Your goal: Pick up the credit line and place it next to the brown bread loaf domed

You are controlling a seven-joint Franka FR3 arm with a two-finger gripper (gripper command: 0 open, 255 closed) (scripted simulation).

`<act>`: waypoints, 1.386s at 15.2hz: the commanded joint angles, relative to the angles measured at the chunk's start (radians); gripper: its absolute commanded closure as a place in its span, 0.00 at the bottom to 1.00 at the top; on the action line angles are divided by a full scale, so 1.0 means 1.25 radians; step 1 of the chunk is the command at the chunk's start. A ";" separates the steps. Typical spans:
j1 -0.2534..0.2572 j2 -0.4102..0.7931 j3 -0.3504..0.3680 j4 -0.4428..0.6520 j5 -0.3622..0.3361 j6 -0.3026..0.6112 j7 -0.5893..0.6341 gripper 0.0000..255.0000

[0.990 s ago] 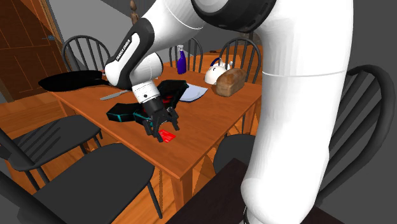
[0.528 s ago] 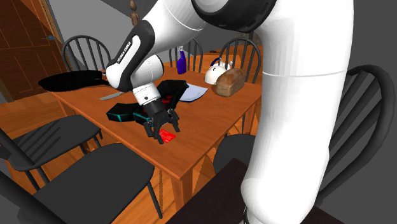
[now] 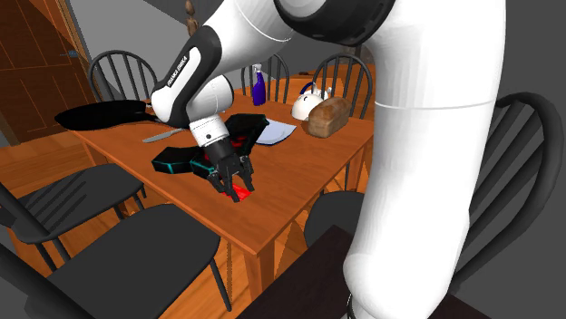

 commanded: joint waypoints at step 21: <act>0.003 -0.081 0.003 0.085 0.007 -0.173 -0.009 1.00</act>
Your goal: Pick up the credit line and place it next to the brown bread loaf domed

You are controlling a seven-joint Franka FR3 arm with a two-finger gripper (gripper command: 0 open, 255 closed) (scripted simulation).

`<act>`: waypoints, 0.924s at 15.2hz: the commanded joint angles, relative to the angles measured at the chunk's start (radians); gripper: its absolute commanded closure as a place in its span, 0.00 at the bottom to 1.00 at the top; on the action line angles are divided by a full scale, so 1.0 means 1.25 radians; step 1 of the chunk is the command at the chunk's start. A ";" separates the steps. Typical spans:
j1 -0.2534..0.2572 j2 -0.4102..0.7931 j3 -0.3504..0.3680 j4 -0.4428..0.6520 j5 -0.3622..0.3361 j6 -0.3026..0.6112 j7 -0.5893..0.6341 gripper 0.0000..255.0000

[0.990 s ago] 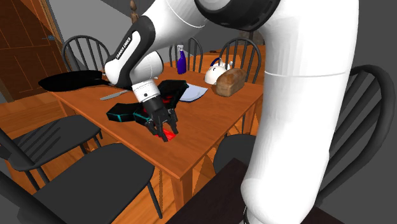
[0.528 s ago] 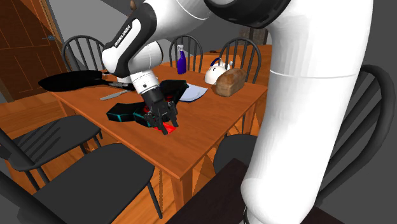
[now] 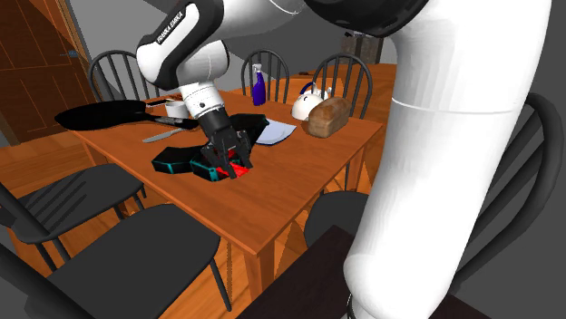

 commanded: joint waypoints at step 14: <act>0.000 -0.032 0.000 0.124 0.000 -0.156 -0.009 1.00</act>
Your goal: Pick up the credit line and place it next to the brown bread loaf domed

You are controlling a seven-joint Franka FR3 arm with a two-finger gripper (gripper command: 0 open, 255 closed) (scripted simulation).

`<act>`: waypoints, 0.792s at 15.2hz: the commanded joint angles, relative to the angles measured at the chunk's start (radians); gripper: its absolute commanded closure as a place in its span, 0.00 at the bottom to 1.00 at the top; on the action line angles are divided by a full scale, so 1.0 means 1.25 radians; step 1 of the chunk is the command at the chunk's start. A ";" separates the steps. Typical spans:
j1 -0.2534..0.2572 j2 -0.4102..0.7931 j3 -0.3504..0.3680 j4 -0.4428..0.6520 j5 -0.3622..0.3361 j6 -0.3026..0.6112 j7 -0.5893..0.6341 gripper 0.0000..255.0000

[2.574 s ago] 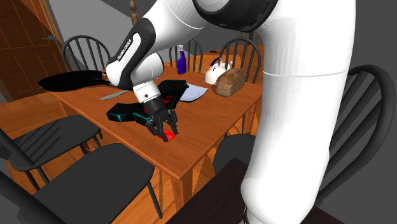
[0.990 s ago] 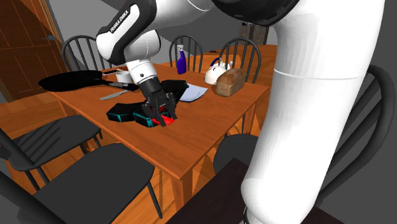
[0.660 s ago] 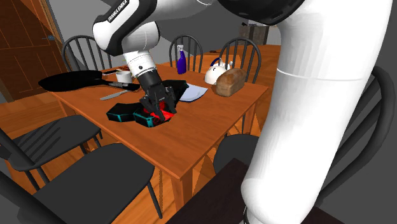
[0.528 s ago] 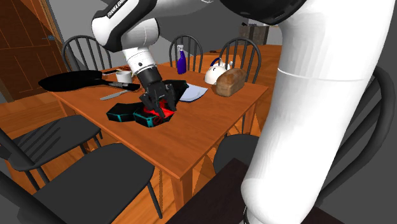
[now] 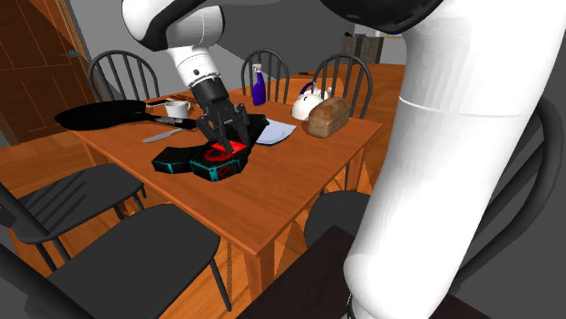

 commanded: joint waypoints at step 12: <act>-0.028 -0.004 -0.027 0.098 -0.034 -0.098 -0.065 1.00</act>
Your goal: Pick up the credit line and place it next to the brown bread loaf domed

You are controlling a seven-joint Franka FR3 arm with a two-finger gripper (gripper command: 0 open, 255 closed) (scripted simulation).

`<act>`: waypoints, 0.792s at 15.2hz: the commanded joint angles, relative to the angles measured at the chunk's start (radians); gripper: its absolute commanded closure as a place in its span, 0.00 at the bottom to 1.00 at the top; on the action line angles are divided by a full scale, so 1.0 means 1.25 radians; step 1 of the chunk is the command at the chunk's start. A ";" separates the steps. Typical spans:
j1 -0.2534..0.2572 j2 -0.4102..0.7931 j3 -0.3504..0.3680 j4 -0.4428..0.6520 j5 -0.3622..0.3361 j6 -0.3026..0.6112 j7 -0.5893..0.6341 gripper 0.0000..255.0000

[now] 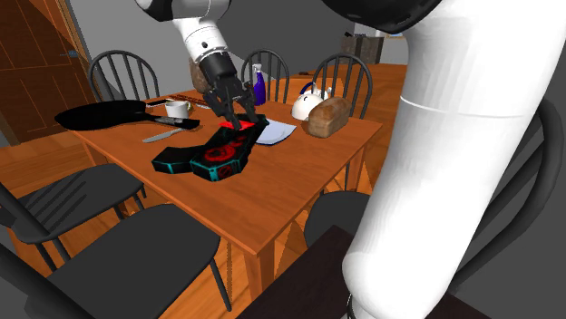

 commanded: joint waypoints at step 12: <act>-0.121 0.065 -0.113 0.071 -0.122 0.034 -0.248 1.00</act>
